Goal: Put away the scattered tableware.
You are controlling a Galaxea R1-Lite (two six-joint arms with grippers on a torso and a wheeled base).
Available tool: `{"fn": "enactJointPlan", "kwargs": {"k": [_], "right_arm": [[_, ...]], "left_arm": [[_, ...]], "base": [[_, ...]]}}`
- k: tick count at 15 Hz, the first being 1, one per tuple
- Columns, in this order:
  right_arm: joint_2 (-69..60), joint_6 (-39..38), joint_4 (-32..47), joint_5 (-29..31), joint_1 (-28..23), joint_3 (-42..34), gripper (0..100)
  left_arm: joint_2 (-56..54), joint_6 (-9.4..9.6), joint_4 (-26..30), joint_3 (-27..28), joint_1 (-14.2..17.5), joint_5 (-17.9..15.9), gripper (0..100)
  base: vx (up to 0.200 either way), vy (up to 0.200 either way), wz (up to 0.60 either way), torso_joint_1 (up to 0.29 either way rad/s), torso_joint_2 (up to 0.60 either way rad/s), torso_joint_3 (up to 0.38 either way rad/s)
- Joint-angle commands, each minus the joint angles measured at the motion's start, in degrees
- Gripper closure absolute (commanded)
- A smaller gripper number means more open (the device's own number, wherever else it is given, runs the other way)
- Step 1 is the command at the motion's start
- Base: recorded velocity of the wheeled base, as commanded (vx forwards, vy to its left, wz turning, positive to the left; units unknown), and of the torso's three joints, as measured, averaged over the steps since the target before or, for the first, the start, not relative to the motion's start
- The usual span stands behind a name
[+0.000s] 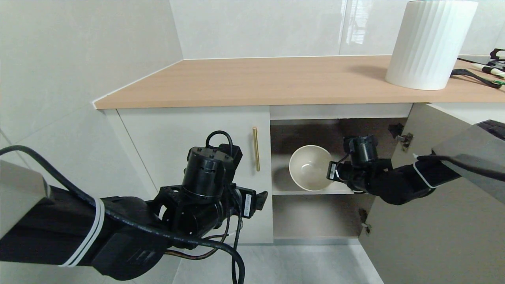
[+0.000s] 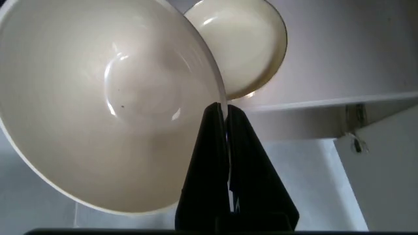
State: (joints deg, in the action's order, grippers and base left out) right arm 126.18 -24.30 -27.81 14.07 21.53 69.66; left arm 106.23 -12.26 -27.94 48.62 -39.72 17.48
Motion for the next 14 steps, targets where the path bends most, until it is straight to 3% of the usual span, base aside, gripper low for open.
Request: {"fn": "enactJointPlan", "kwargs": {"k": [1,8,14], "right_arm": [[2.93,-0.23,0.03,0.08,-1.84,3.56,100],[10.49,-0.23,0.65,1.84,-4.83,11.99,100],[13.03,-0.23,1.09,3.16,-5.97,14.01,100]], "left_arm": [[0.03,-0.04,-0.01,-0.01,-0.01,0.01,0],[0.12,-0.04,-0.01,-0.01,-0.01,0.01,0],[0.12,-0.13,-0.01,-0.01,-0.01,0.01,0]], "base": [[0.000,0.000,0.00,0.000,0.00,0.000],[0.000,0.000,0.00,0.000,0.00,0.000],[0.000,0.000,0.00,0.000,0.00,0.000]]}}
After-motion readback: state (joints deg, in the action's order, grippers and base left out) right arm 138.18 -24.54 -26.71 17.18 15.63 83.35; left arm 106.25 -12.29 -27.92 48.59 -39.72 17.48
